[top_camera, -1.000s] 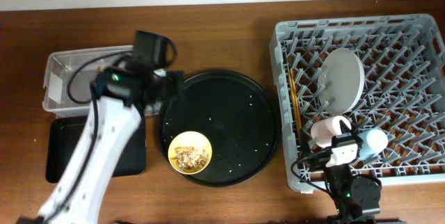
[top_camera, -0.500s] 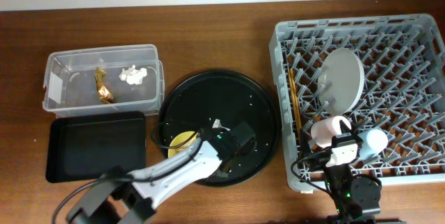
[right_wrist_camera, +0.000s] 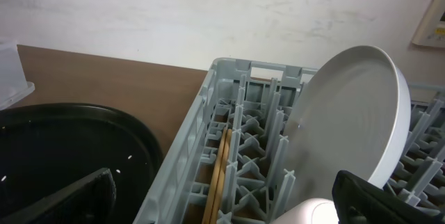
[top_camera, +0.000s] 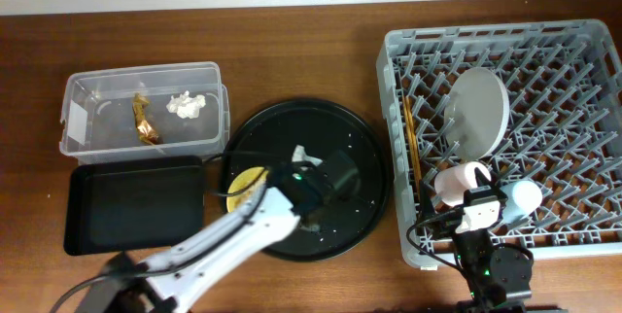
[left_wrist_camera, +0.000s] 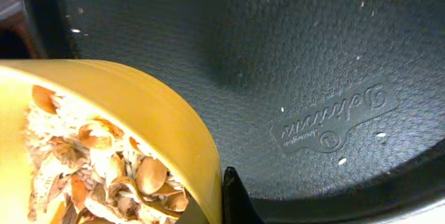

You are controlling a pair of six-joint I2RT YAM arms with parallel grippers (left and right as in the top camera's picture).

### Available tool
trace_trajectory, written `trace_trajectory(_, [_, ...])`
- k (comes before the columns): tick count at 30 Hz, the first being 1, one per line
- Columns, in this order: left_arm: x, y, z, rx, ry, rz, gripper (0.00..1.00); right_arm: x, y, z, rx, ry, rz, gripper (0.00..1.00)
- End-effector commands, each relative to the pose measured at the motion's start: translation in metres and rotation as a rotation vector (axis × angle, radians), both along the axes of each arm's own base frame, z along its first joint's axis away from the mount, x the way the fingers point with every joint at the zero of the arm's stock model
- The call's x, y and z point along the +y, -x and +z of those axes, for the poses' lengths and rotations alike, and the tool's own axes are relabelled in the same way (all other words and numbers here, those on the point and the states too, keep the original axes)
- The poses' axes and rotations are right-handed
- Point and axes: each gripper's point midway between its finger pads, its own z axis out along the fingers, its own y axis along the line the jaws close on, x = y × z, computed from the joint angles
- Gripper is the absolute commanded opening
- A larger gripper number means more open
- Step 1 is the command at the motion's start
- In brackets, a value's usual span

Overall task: Sort waste into correct bins and load items into the dishwasher rack
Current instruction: 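Grasp the yellow bowl with the left gripper and tip scraps onto the black tray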

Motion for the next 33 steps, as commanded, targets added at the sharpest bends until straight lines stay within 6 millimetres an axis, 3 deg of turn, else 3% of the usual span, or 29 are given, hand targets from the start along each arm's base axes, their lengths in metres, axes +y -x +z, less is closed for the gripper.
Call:
trace_trajectory(1, [0.025, -0.021, 0.028, 0.013, 0.179, 0.162, 0.00, 0.000, 0.000, -0.002, 0.003, -0.008, 0.005, 0.98])
trace_trajectory(3, [0.046, -0.035, 0.036, 0.073, 0.326, 0.202, 0.00, 0.000, 0.000, -0.002, 0.003, -0.008, 0.005, 0.98])
trace_trajectory(6, [0.094, -0.061, 0.049, 0.105, 0.598, 0.271, 0.01, 0.000, 0.000, -0.002, 0.003, -0.008, 0.005, 0.98])
trace_trajectory(10, [0.168, -0.082, 0.066, -0.035, 0.829, 0.370, 0.00, 0.000, 0.000, -0.002, 0.003, -0.008, 0.005, 0.98])
trace_trajectory(13, [0.196, -0.087, 0.069, -0.149, 0.996, 0.392, 0.00, 0.000, 0.000, -0.002, 0.003, -0.008, 0.005, 0.98])
trace_trajectory(18, [0.215, -0.072, 0.053, -0.364, 1.338, 0.394, 0.00, 0.000, 0.000, -0.002, 0.003, -0.008, 0.005, 0.98])
trace_trajectory(21, [0.224, -0.059, 0.051, -0.461, 1.437, 0.387, 0.00, 0.000, 0.000, -0.002, 0.003, -0.008, 0.005, 0.98])
trace_trajectory(23, [0.235, -0.051, 0.055, -0.540, 1.481, 0.380, 0.00, 0.000, 0.000, -0.002, 0.003, -0.008, 0.005, 0.98])
trace_trajectory(25, [0.239, -0.045, 0.074, -0.617, 1.556, 0.316, 0.00, 0.000, 0.000, -0.002, 0.003, -0.008, 0.005, 0.98])
trace_trajectory(33, [0.242, -0.042, 0.073, -0.629, 1.555, 0.338, 0.00, 0.000, 0.000, -0.002, 0.003, -0.008, 0.005, 0.98])
